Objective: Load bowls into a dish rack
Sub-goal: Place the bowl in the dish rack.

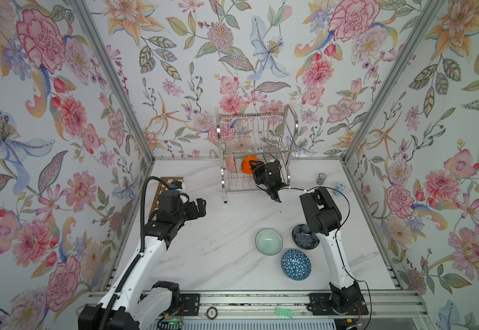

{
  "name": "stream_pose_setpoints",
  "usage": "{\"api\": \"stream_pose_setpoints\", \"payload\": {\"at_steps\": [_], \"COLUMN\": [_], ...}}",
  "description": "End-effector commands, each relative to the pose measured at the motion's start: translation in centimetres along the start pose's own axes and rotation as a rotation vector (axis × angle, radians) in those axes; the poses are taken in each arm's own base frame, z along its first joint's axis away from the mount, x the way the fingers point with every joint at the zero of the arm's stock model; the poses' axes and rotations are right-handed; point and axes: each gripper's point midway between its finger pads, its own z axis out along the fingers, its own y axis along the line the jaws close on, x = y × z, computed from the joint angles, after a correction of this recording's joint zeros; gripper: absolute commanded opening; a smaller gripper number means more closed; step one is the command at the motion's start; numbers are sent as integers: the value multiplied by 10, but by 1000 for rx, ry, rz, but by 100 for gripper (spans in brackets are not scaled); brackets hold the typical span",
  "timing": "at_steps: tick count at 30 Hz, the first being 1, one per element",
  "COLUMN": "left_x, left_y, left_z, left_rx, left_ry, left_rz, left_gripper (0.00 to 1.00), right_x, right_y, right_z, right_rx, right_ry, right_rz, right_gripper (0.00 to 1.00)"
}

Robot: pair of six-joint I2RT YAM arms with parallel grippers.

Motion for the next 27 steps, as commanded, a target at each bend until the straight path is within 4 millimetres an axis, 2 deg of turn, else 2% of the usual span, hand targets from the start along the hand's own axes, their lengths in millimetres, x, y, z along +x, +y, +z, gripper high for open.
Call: {"api": "stream_pose_setpoints", "payload": {"at_steps": [1,9,12,15,16,17,27], "left_x": [5,4,4,5,5,5,6], "left_y": [-4,-5,-5,-5,-5,-5,-6], "left_z": [-1,0,0,0,0,0,0], "left_rx": [19,21,23,22,22,22,25], "left_ry": [1,3,3,4,5,5,5], "left_rz": [22,22,22,22,22,22,24], "left_gripper": [99,99,99,99,99,99,99], "right_x": [15,14,19,16,30,34,50], "right_y": [-57,-27,-15,-9,-5,-3,-2], "right_z": [-4,-9,-7,-4,-3,-2,4], "right_rx": [227,269,284,315,313,317,387], "right_ry": [42,50,74,81,104,108,166], "right_rz": [-144,-417,-535,-635,-673,-700,-943], "right_gripper": [57,58,60,61,61,62,68]}}
